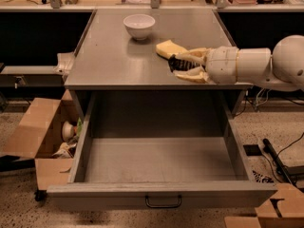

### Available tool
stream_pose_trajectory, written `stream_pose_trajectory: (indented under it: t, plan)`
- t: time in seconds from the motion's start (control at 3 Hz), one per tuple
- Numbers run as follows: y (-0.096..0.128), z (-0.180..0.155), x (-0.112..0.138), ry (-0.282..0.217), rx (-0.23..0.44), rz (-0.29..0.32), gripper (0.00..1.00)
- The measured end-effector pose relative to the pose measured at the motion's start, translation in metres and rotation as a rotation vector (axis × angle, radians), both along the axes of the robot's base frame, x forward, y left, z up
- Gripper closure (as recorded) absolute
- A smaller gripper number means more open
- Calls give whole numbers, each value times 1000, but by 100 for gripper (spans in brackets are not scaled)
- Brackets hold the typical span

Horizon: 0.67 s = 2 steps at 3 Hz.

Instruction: Pick rxbar chocolate from top drawer and place on counter

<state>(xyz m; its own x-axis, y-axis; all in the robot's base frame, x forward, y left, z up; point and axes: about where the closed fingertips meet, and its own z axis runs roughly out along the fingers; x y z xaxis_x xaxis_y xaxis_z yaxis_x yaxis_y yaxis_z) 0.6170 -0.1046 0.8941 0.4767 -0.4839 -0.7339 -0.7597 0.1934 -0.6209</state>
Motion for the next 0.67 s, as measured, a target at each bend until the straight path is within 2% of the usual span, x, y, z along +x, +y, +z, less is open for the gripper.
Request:
stream_pose_trajectory:
  t: [0.67]
  plan:
    - [-51, -2, 78, 77, 20, -165, 100]
